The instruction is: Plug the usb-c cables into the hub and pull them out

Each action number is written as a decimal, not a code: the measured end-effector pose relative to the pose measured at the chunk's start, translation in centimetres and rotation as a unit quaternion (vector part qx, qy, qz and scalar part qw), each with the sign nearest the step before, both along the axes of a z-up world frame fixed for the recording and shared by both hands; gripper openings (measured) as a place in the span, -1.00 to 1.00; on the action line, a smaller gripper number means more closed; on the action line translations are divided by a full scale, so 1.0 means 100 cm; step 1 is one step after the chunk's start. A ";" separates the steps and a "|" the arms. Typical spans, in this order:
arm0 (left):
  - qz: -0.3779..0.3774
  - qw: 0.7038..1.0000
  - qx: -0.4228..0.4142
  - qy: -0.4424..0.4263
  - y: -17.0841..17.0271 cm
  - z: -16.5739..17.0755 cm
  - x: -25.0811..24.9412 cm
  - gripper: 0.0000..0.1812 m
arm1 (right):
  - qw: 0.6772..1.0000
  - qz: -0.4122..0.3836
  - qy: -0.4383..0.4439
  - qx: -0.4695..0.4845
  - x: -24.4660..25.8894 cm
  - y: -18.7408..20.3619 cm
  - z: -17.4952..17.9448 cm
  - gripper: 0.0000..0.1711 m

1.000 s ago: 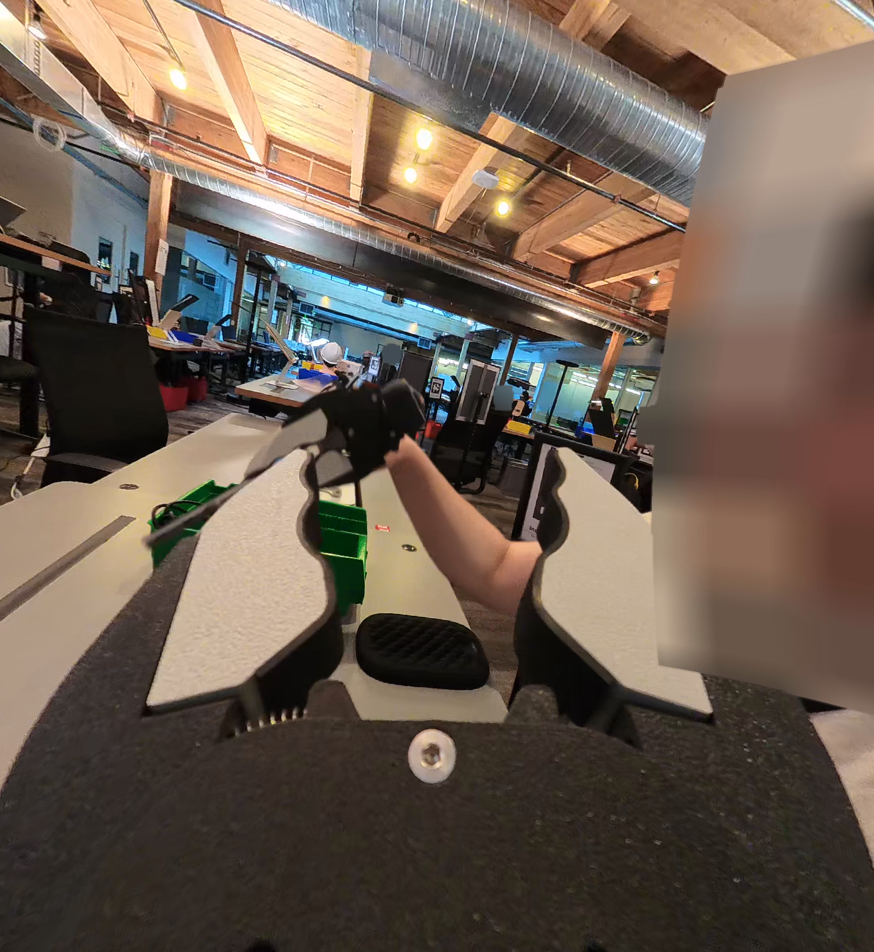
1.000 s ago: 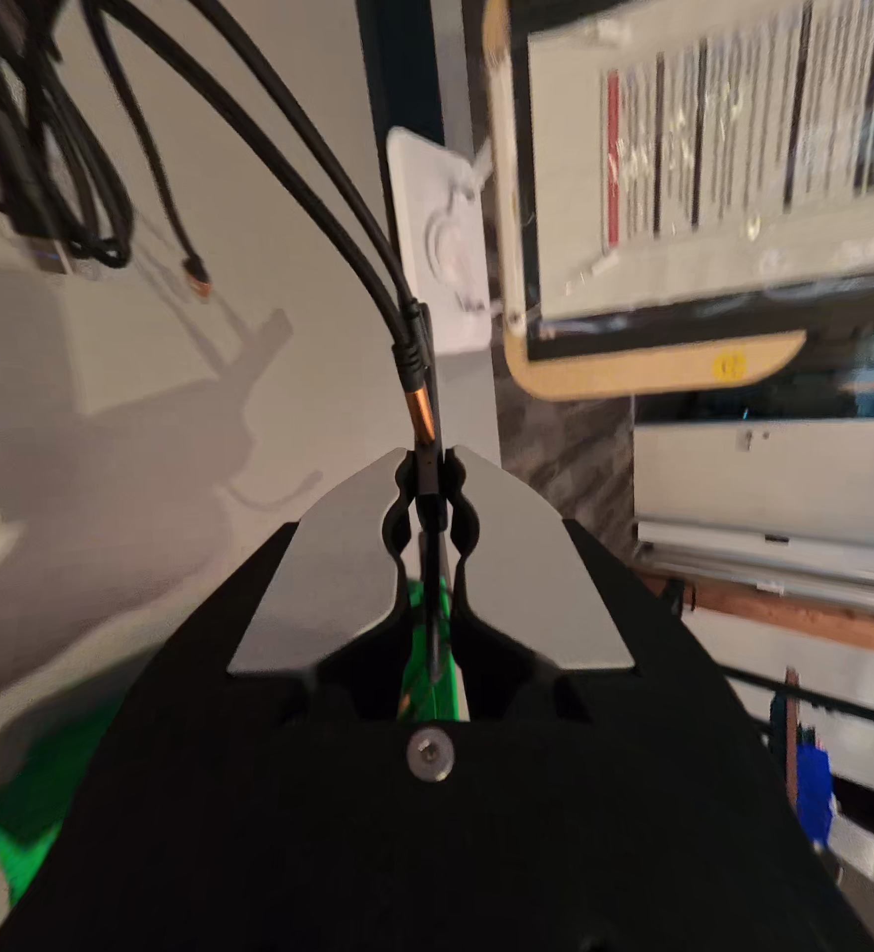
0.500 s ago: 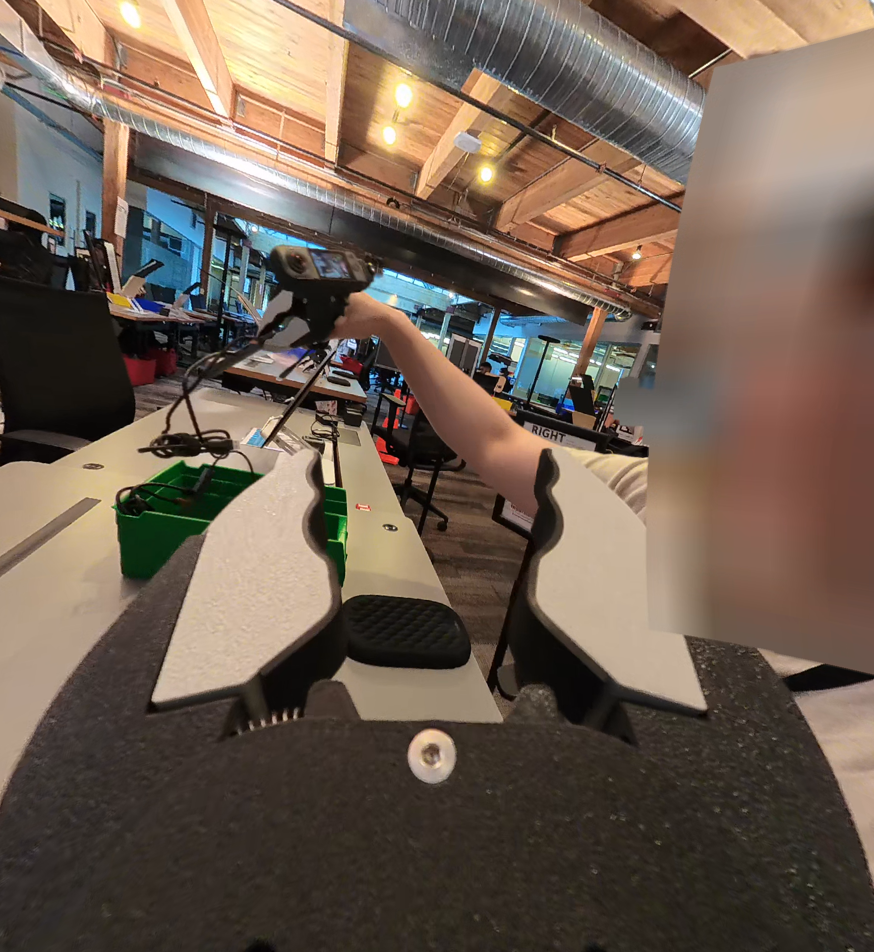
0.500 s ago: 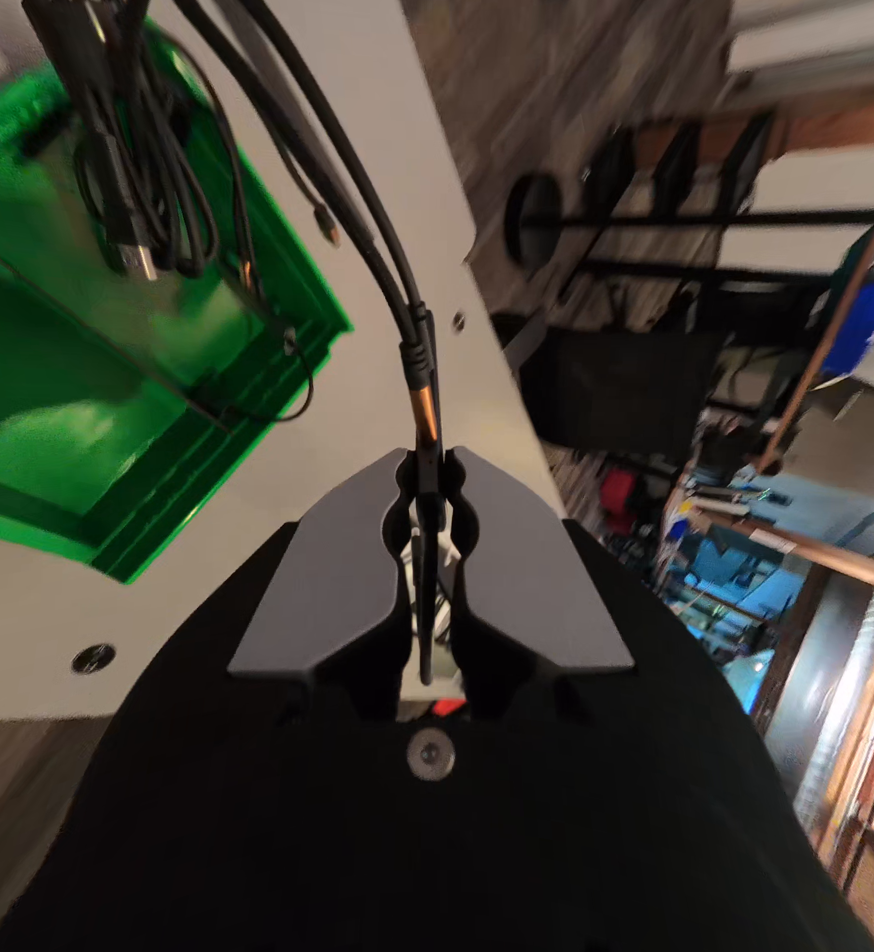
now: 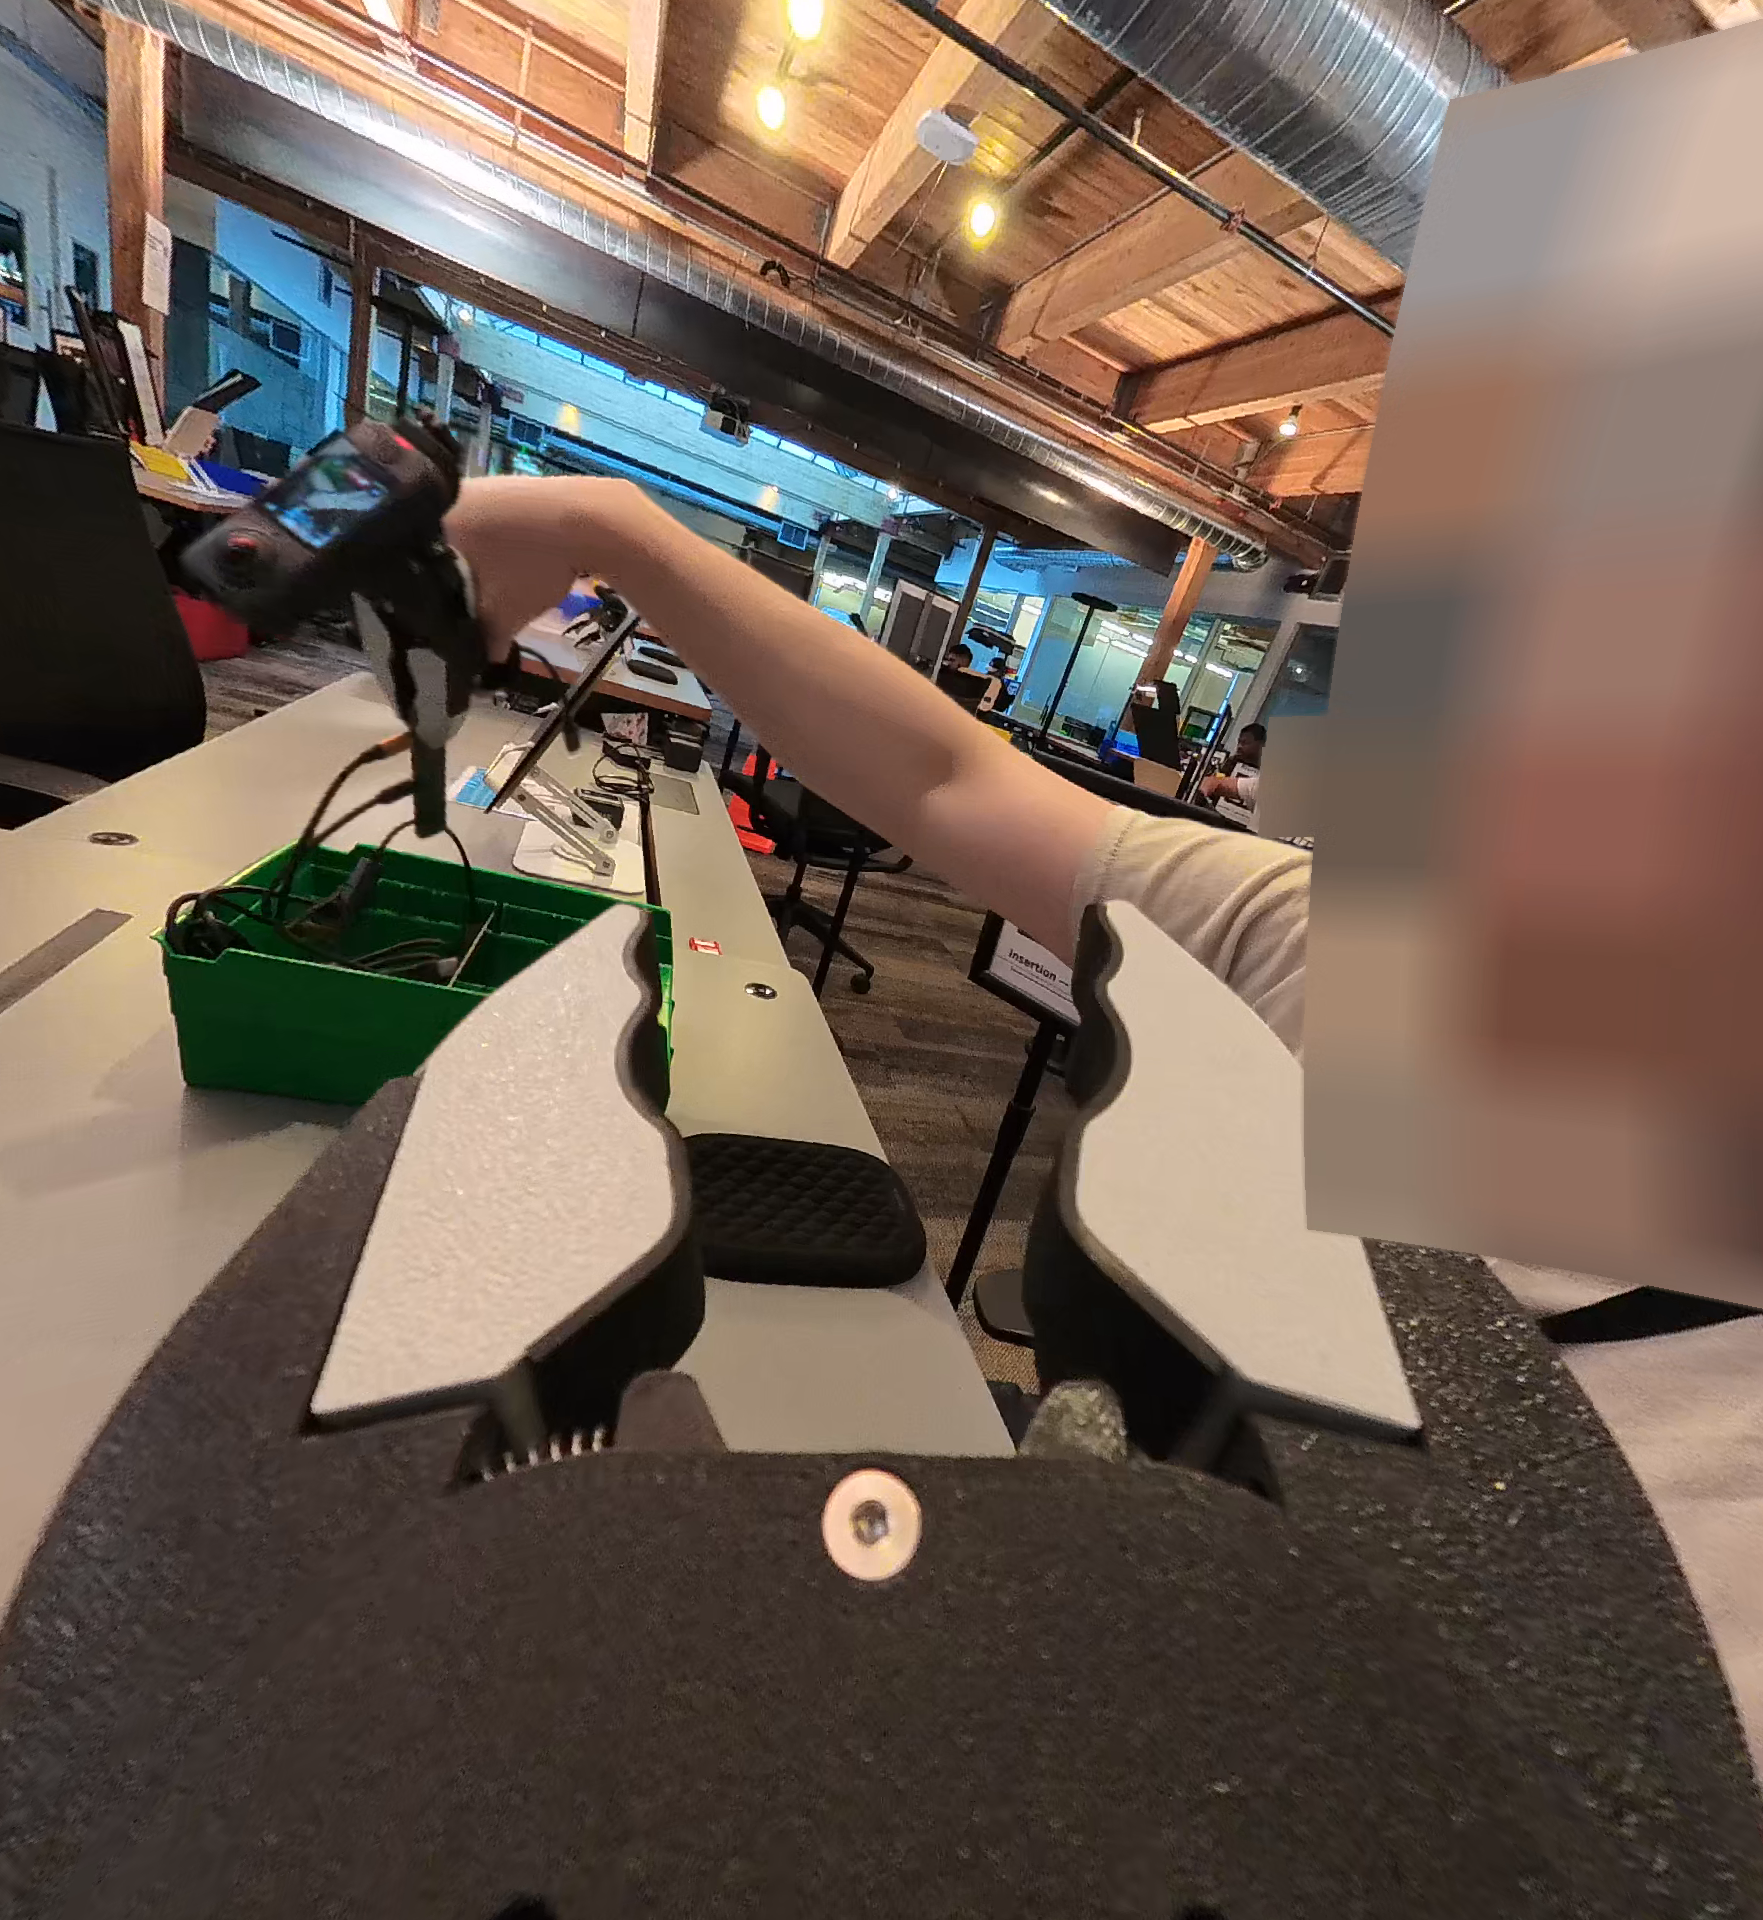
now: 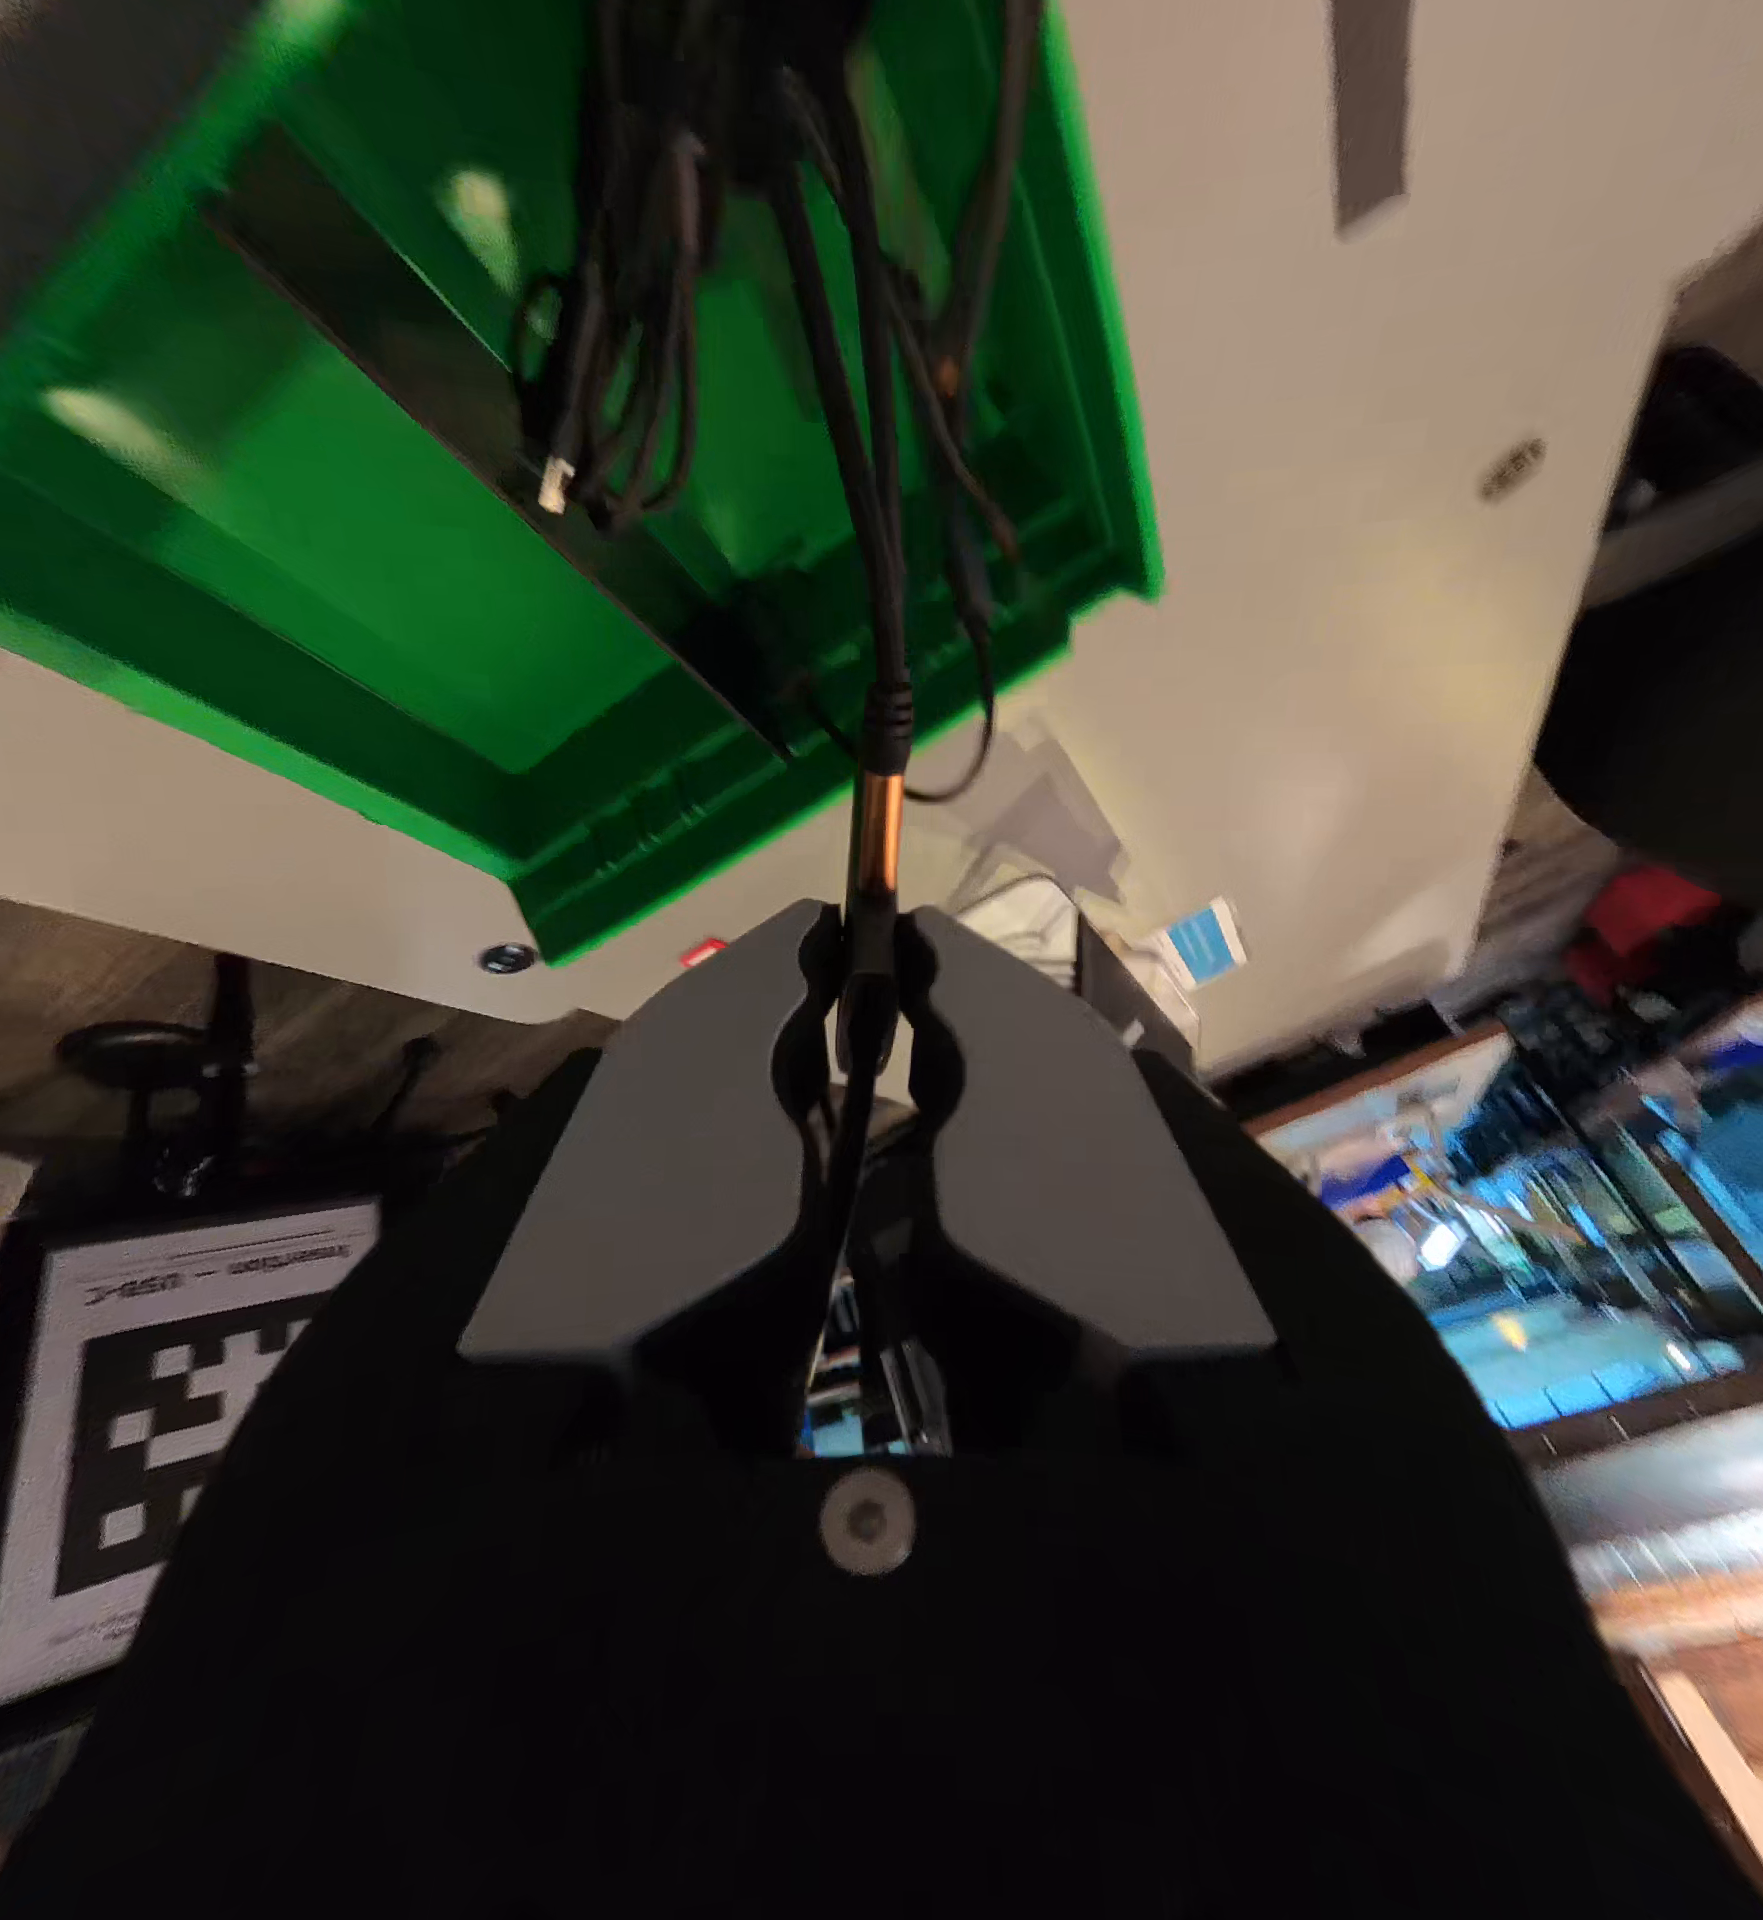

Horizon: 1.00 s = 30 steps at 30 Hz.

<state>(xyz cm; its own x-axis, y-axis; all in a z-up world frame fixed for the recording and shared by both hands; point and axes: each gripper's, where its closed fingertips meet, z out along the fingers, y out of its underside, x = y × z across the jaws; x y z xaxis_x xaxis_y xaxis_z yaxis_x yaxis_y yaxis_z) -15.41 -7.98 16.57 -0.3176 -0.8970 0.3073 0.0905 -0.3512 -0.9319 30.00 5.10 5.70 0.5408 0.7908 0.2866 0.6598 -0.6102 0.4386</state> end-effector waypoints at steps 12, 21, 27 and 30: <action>0.048 0.994 -0.002 0.099 0.027 -0.042 0.049 -0.22 | 0.981 0.013 0.193 0.029 -0.014 0.042 -0.065 -0.86; 0.011 0.993 -0.021 0.118 0.022 -0.055 0.074 -0.26 | 0.976 -0.002 0.220 0.006 0.015 0.020 -0.112 -0.85; 0.014 0.991 -0.022 0.130 0.024 -0.062 0.079 -0.25 | 0.978 -0.008 0.207 0.019 0.033 0.016 -0.132 -0.86; 0.030 0.990 -0.018 0.139 0.030 -0.066 0.082 -0.24 | 0.977 -0.019 0.211 0.037 0.030 0.017 -0.125 -0.73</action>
